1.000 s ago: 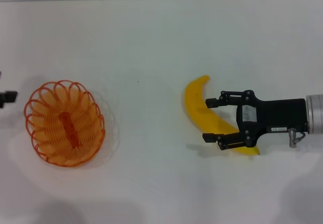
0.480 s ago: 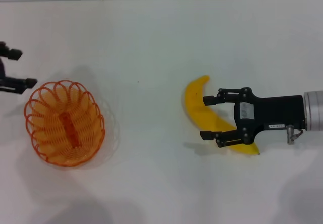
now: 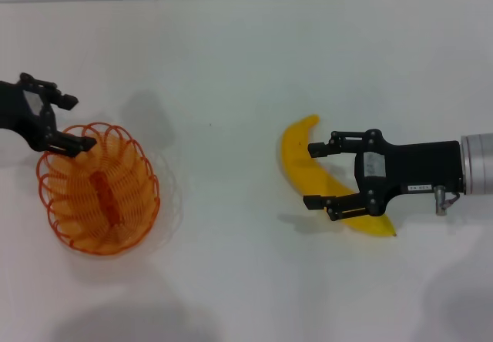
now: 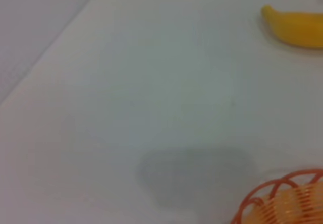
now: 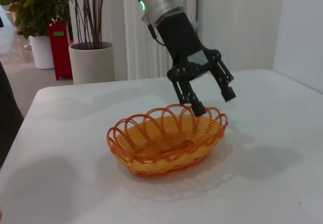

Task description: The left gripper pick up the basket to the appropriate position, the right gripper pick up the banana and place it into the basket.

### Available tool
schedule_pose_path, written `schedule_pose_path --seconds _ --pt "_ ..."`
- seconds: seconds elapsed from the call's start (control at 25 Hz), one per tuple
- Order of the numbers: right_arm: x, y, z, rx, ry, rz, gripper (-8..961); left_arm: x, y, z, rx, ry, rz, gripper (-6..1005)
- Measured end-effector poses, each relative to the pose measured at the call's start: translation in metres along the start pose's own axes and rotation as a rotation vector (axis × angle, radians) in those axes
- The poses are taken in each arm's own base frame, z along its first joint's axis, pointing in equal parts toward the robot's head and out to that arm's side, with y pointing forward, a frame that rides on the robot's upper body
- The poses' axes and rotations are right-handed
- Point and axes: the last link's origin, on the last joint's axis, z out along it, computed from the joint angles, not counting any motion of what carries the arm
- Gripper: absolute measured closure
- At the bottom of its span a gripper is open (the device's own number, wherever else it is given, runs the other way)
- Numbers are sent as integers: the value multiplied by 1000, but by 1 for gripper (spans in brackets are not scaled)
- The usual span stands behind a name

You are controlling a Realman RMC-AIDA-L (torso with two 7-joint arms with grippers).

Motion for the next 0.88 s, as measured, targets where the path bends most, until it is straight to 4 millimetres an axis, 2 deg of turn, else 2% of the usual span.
schedule_pose_path --seconds 0.44,0.88 --pt "-1 -1 0 2 -2 1 125 10 3 20 -20 -53 32 235" --pt "-1 -1 0 2 -2 1 126 13 -3 21 13 -65 -11 240"
